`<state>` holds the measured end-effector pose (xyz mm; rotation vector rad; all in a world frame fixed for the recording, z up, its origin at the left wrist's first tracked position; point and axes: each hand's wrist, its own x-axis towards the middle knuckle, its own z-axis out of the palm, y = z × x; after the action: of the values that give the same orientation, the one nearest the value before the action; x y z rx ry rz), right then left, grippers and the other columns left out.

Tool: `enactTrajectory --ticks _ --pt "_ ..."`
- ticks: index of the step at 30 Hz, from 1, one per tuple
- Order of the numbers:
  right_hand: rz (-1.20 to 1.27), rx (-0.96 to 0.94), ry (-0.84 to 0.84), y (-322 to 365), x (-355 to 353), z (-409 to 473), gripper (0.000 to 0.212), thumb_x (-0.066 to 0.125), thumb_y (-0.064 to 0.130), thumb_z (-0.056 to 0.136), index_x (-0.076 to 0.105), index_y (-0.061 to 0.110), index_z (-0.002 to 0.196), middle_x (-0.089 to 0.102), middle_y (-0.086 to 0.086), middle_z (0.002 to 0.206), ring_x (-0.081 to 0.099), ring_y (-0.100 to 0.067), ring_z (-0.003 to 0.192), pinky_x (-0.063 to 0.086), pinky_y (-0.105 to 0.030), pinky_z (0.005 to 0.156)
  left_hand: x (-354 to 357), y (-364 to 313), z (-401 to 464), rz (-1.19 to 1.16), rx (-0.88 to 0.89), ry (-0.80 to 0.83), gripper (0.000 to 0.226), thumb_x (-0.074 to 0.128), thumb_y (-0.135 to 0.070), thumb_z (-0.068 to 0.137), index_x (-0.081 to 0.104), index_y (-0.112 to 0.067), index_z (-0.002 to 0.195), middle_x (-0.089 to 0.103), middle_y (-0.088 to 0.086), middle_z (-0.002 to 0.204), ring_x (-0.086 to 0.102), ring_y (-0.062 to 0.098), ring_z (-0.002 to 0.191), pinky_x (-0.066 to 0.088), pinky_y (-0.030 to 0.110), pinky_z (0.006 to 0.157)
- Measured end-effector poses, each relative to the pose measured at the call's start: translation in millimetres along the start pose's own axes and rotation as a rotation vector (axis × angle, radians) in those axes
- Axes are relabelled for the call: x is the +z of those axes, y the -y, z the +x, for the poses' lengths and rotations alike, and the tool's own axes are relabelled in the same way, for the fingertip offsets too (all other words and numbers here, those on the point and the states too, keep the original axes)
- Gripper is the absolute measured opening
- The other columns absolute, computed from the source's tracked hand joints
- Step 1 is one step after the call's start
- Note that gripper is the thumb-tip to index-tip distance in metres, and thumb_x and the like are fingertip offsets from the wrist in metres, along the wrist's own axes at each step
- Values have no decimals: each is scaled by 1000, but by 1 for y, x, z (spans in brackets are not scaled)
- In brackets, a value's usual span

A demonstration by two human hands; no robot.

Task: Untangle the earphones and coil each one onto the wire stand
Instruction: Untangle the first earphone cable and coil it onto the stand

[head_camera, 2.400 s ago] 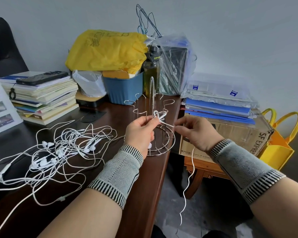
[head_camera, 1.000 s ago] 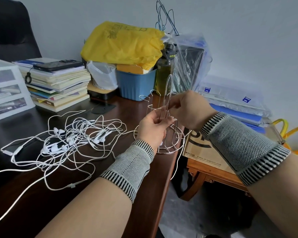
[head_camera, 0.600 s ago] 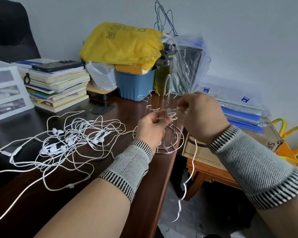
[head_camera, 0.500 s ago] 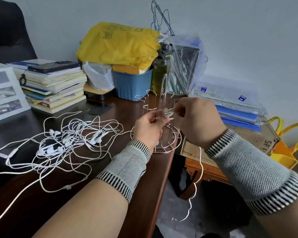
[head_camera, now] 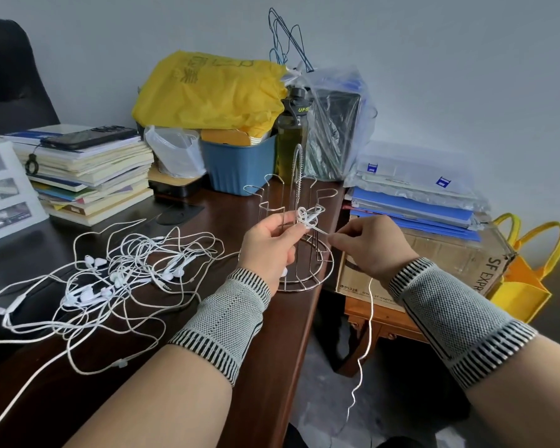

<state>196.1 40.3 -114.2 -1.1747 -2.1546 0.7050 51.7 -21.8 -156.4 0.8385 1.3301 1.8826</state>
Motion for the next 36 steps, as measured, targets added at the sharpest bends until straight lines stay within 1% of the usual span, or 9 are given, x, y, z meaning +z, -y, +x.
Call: enactTrajectory --ticks 4,9,11,14,16,19,24,32,36 --pt "10 28 46 -2 2 3 20 70 31 85 71 13 77 66 0 68 56 -9 60 56 -31 67 -1 1 2 -5 -8 1 21 73 -13 84 71 -17 104 59 8 85 37 6 44 35 19 46" --pt "-13 23 148 -5 3 1 24 73 33 82 71 12 73 66 -2 68 56 -11 61 51 -26 62 1 2 2 16 -2 -43 13 74 -17 83 71 -18 96 66 12 87 38 8 43 34 23 46" --pt "150 155 163 -11 -3 3 26 75 32 80 69 8 73 59 -4 63 47 -13 53 43 -26 51 1 1 1 26 3 -56 10 74 -18 83 71 -17 92 67 13 87 39 8 43 34 23 46" --pt "632 408 210 -24 -16 8 14 71 16 83 64 4 81 50 -4 64 35 -10 48 29 -21 44 2 1 1 44 10 -73 7 74 -17 83 70 -15 88 65 13 86 39 7 43 34 22 44" --pt "748 463 207 -27 -23 11 10 67 11 85 63 3 85 47 -2 62 32 -8 47 25 -18 42 2 1 2 62 18 -79 6 74 -17 83 70 -15 87 65 12 83 39 7 42 35 21 44" --pt "533 407 125 -17 -28 17 13 69 13 85 64 2 79 50 -3 60 35 -9 44 30 -20 40 2 1 1 61 17 -80 6 74 -16 82 70 -15 87 64 11 81 39 7 43 36 21 45" --pt "-58 26 -63 28 -24 31 23 67 23 86 68 8 69 56 -2 56 45 -11 47 38 -23 48 2 0 0 23 -9 -79 5 75 -16 82 70 -17 83 64 12 84 38 6 43 32 24 48" --pt "-196 -49 60 76 -10 48 25 65 22 87 71 -2 92 70 -17 89 56 -17 68 56 -33 70 2 -1 0 -18 -38 -40 8 77 -17 81 69 -16 80 60 13 86 35 7 42 27 24 47" --pt "-344 -200 165 84 -10 36 24 53 15 92 74 3 94 70 -13 85 50 -9 56 43 -14 48 1 -1 2 -22 -44 -40 9 76 -14 82 67 -16 80 58 13 84 36 6 40 28 21 43"
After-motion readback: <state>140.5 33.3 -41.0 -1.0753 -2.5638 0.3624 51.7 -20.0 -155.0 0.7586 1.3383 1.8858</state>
